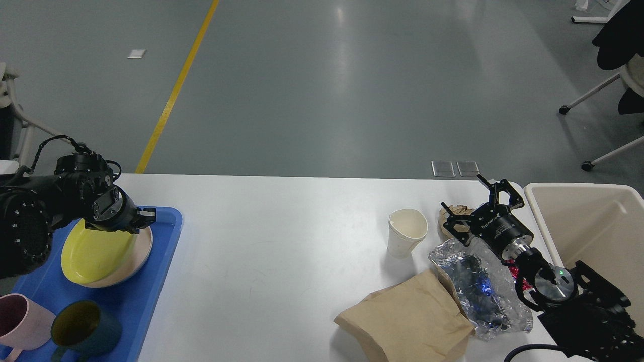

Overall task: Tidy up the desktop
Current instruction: 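Lower the yellow plate onto the pink plate and release it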

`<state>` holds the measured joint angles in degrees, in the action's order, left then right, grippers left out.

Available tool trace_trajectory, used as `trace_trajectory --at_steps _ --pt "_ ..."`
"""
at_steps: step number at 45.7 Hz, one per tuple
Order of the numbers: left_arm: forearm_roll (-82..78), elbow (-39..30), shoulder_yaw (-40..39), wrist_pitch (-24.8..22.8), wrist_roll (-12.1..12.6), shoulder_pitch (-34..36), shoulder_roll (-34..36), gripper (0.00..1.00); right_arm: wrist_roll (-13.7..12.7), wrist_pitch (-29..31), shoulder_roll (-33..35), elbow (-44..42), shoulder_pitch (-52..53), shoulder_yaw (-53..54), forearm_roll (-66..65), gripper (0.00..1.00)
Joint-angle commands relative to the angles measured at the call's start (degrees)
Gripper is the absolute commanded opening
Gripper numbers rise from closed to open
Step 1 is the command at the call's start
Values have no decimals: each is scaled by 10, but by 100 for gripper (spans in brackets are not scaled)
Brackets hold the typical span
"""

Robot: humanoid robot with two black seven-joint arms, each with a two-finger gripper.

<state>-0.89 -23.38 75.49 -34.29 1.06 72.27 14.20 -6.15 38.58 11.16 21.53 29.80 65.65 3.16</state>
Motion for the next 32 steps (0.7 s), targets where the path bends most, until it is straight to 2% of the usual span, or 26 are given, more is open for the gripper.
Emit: trace_trajectory --at_steps 1,10,15,22,32 --pt "0 -1 -1 -3 -1 1 -1 0 0 0 0 0 0 0 0 100" --pt "0 -1 1 -3 -1 0 -1 1 0 0 0 0 0 0 0 100" --pt "0 -1 2 3 0 0 -1 14 0 0 0 0 0 0 0 100" --pt "0 -1 2 25 0 0 -1 37 0 0 0 0 0 0 0 100" --pt "0 -2 3 31 -1 7 0 60 0 0 0 0 0 0 0 100"
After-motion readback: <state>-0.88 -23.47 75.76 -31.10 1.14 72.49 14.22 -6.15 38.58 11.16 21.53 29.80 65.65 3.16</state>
